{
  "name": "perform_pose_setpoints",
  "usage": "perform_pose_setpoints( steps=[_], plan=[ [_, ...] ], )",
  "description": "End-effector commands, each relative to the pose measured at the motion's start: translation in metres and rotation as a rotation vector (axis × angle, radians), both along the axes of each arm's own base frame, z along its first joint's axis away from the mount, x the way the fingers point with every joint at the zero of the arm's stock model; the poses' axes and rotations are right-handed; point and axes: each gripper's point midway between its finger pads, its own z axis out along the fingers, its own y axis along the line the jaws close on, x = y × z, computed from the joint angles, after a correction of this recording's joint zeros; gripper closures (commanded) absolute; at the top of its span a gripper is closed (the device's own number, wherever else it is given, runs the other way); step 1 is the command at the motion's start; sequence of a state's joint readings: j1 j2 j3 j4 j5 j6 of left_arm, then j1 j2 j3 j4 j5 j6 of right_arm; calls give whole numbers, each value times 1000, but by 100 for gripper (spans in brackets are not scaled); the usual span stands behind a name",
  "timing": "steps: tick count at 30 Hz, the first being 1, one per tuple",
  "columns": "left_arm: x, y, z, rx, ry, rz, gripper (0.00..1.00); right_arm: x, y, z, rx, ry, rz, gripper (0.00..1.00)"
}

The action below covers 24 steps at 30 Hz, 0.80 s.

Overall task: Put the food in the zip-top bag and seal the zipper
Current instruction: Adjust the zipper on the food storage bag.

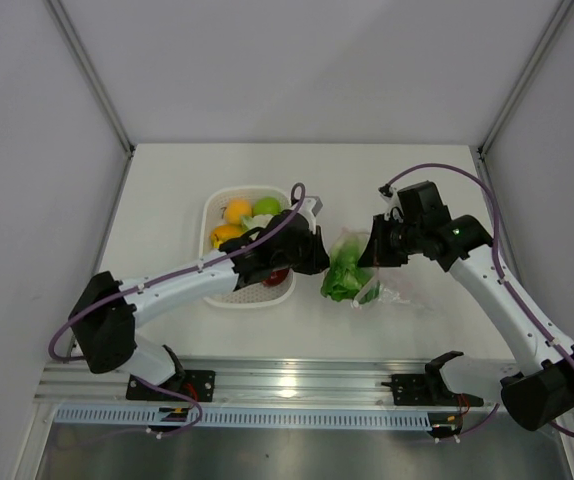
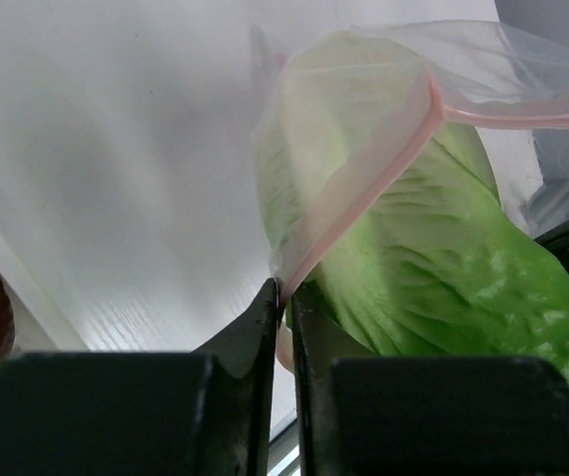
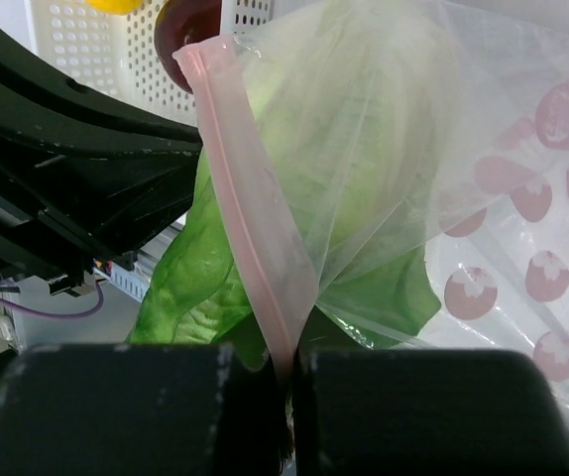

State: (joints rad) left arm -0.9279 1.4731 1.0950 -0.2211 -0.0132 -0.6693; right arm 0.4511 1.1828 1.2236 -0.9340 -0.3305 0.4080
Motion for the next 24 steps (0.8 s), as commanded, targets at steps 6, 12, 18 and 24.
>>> perform_pose_setpoints(
  steps=[6, 12, 18, 24],
  plan=[
    [-11, -38, 55, -190, -20, -153, 99, 9, -15, -1, -48, -61, -36, 100],
    [-19, -45, 107, -296, -30, -192, 99, 24, -52, -24, -263, -58, -143, 100],
    [-33, -48, 153, -411, 5, -264, 99, 30, -76, 0, -369, -121, -202, 100],
    [-28, -47, 142, -404, 66, -254, 99, 27, -86, 10, -396, -154, -212, 100]
  ],
)
